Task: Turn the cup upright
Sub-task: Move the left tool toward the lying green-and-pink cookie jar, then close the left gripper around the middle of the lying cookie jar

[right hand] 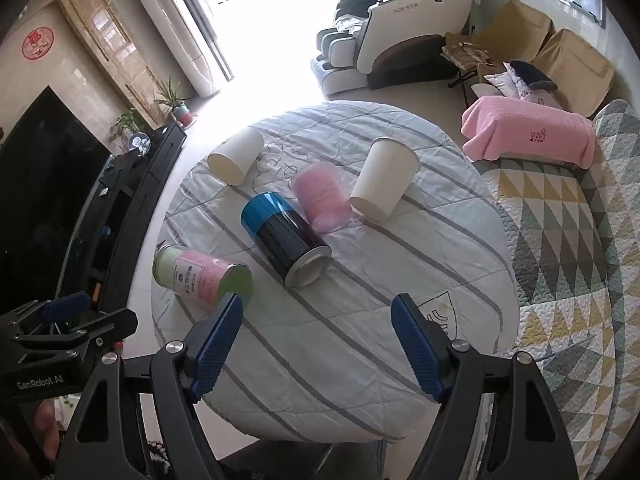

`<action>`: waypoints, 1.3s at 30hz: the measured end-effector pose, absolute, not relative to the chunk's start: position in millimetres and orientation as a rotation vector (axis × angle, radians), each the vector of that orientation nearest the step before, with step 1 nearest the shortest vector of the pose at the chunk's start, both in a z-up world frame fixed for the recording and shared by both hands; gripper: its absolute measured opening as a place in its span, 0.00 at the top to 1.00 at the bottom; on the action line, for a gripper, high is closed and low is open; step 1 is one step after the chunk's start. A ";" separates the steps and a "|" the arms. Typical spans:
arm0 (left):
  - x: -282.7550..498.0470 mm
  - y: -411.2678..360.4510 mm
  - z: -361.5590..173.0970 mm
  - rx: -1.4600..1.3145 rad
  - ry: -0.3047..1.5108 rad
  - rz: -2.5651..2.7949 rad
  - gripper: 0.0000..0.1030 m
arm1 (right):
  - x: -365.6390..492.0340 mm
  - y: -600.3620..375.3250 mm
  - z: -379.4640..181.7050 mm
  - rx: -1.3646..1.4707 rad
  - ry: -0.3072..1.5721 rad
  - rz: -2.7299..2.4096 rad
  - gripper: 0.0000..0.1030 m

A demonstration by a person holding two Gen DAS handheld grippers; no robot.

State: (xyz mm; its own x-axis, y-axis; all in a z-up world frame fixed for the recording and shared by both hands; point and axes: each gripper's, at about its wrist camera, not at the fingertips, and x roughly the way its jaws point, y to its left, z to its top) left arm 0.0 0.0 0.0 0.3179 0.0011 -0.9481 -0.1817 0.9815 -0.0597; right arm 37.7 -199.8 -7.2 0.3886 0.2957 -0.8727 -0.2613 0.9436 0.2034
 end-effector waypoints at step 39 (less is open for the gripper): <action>42.5 39.5 -89.3 -0.524 1.446 0.421 0.06 | 74.9 -191.4 -24.0 -0.081 1.173 0.408 0.24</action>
